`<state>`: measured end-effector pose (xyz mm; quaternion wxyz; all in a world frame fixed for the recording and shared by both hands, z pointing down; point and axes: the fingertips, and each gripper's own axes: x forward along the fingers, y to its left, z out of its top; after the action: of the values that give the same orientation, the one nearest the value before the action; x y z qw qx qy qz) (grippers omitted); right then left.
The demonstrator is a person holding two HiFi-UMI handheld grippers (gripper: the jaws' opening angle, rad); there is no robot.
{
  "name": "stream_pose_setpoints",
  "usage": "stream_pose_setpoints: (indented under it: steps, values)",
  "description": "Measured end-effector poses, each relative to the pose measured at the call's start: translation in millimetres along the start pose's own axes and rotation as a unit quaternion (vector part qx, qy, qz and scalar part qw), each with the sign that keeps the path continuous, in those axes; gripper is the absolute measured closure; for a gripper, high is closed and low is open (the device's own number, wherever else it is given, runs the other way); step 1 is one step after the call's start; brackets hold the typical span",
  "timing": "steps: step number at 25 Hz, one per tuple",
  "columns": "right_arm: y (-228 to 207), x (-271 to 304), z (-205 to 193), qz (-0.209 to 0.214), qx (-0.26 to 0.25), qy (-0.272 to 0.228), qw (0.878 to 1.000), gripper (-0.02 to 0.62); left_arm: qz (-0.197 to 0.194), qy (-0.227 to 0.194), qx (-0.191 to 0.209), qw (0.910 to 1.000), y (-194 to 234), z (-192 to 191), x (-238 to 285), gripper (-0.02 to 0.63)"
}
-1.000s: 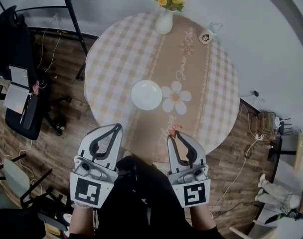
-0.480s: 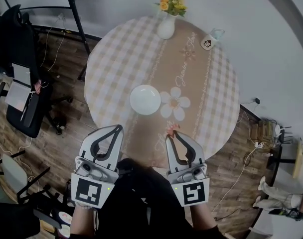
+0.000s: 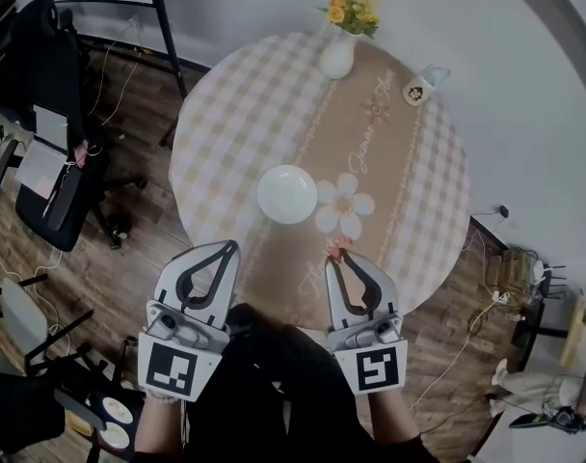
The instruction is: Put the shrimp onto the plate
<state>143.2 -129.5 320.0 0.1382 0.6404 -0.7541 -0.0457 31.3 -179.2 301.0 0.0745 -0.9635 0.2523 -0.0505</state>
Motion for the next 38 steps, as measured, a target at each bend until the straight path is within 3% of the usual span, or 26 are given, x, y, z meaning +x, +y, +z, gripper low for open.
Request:
stream_pose_setpoints:
  steps: [25,29,38]
  values:
    - [-13.1,78.3,-48.2,0.059,0.009,0.029,0.998,0.552,0.087,0.025,-0.007,0.9959,23.9,-9.6,-27.6,0.606]
    - [-12.1,93.7,-72.4,0.072,0.038,0.05,0.995,0.552,0.099,0.03,-0.01,0.9946,26.5,-12.3,-31.1,0.606]
    - [1.9,123.8,-111.7,0.11,0.004,0.1,0.989,0.552,0.122,0.038,-0.018,0.9916,32.9,-13.6,-42.1,0.606]
